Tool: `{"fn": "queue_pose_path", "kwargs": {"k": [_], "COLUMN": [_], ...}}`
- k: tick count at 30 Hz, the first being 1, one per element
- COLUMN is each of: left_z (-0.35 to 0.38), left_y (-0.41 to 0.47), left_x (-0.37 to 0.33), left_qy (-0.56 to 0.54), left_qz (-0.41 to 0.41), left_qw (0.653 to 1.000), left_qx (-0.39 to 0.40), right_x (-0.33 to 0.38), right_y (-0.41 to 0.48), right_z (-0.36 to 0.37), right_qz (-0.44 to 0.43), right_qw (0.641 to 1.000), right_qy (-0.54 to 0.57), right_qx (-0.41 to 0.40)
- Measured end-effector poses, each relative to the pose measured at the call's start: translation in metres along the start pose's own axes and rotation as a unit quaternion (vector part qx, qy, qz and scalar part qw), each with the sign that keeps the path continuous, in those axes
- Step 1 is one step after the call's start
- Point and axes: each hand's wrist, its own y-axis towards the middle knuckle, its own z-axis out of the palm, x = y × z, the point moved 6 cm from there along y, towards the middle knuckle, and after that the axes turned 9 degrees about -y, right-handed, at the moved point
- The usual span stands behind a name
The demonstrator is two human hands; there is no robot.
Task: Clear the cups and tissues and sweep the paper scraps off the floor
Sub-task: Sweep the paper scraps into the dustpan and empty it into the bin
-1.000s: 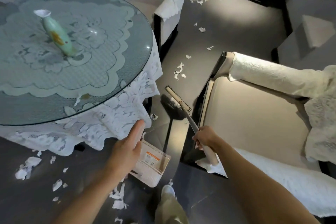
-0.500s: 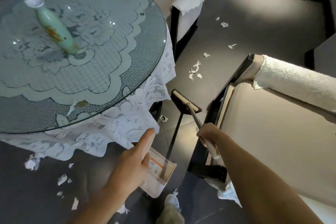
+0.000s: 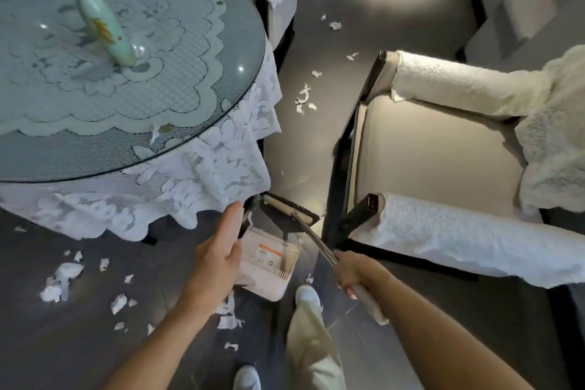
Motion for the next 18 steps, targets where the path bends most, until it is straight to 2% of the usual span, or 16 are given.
{"fn": "queue_pose_path", "kwargs": {"k": [7, 13, 18], "left_z": [-0.026, -0.034, -0.041], "left_y": [-0.037, -0.031, -0.027], "left_x": [0.003, 0.009, 0.016], "left_qy": [0.052, 0.098, 0.089], "left_qz": [0.034, -0.018, -0.008], "left_qw": [0.996, 0.994, 0.995], "left_qx": [-0.056, -0.049, -0.034], "right_x": [-0.016, -0.013, -0.028], "right_y": [-0.031, 0.008, 0.037], "right_z": [0.016, -0.020, -0.035], "right_qz": [0.029, 0.041, 0.082], "right_qw": [0.988, 0.991, 0.993], "right_qy": [0.141, 0.047, 0.022], "right_qx": [-0.061, -0.115, -0.085]}}
